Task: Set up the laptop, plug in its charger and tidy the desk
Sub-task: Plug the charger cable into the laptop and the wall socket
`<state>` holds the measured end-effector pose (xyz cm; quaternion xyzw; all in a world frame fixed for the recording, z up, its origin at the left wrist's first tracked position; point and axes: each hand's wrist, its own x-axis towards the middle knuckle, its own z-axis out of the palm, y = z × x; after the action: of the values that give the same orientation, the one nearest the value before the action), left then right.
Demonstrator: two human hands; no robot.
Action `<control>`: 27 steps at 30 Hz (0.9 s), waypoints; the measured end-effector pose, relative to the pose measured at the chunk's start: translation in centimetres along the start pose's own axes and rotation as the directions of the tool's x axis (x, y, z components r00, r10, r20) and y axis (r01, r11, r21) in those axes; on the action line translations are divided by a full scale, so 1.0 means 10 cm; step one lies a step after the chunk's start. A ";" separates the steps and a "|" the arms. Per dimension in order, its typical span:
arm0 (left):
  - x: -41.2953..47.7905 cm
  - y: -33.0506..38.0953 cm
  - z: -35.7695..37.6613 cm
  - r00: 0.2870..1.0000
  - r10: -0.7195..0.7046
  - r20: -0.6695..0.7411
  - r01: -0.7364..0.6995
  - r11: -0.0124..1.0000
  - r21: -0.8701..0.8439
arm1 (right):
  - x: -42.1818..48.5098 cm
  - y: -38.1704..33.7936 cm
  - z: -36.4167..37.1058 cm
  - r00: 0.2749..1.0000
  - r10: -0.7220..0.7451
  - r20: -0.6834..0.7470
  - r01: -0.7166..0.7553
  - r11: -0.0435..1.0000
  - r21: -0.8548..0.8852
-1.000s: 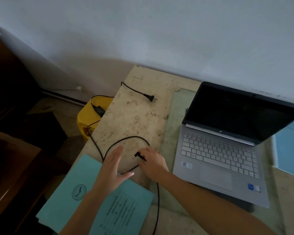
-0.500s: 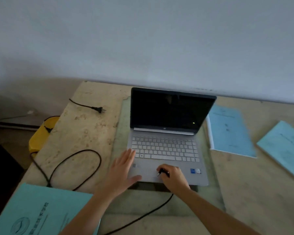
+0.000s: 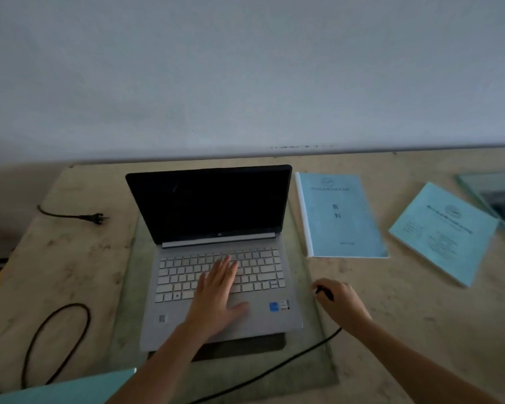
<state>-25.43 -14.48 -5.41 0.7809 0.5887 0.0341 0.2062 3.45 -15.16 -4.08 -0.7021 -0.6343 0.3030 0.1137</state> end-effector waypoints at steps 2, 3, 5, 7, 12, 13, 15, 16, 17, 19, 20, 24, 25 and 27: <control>0.14 0.09 0.04 1.000 -0.001 -0.008 0.001 1.000 0.001 | 0.16 -0.01 -0.02 0.999 -0.006 -0.049 0.008 0.999 0.035; 0.21 0.12 0.06 1.000 0.002 -0.011 -0.002 1.000 0.003 | 0.24 -0.03 -0.01 0.996 -0.008 -0.085 0.014 0.998 0.066; 0.31 0.19 0.10 1.000 0.015 -0.012 -0.014 0.999 0.038 | 0.42 -0.09 0.03 0.989 0.019 -0.149 0.003 0.990 0.141; 0.39 0.25 0.13 1.000 0.030 0.007 -0.030 0.996 0.079 | 0.59 -0.16 0.07 0.981 0.054 -0.187 -0.015 0.978 0.208; 0.62 0.38 0.18 0.998 0.018 0.066 -0.027 0.989 0.142 | 0.95 -0.30 0.15 0.971 0.101 -0.215 -0.038 0.960 0.279; 0.65 0.39 0.20 0.996 0.007 0.084 -0.020 0.987 0.158 | 1.00 -0.31 0.16 0.972 0.117 -0.205 -0.053 0.955 0.293; 0.71 0.39 0.21 0.994 -0.004 0.113 -0.016 0.984 0.180 | 1.08 -0.34 0.19 0.971 0.141 -0.195 -0.073 0.944 0.321; 0.73 0.38 0.21 0.993 -0.007 0.118 -0.014 0.984 0.179 | 1.11 -0.35 0.20 0.969 0.154 -0.195 -0.083 0.940 0.330; 0.75 0.37 0.20 0.992 -0.011 0.122 -0.011 0.984 0.177 | 1.14 -0.36 0.20 0.967 0.166 -0.195 -0.093 0.937 0.335; 0.79 0.34 0.19 0.991 -0.022 0.129 -0.002 0.982 0.187 | 1.21 -0.38 0.20 0.965 0.186 -0.187 -0.118 0.937 0.328; 0.80 0.33 0.19 0.991 -0.026 0.129 0.001 0.981 0.193 | 1.23 -0.39 0.20 0.964 0.193 -0.184 -0.127 0.939 0.319; 0.82 0.33 0.19 0.991 -0.030 0.129 0.002 0.978 0.210 | 1.26 -0.40 0.22 0.961 0.191 -0.200 -0.131 0.950 0.282; 0.82 0.33 0.18 0.991 -0.031 0.130 0.003 0.978 0.211 | 1.25 -0.40 0.22 0.963 0.183 -0.200 -0.126 0.955 0.268; 0.82 0.33 0.17 0.990 -0.033 0.135 0.004 0.977 0.214 | 1.25 -0.38 0.22 0.968 0.155 -0.196 -0.103 0.963 0.249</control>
<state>-19.48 -8.05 -7.28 0.7935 0.5805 -0.0850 0.1617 -0.81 -3.04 -7.26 -0.7521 -0.5304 0.3058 0.2440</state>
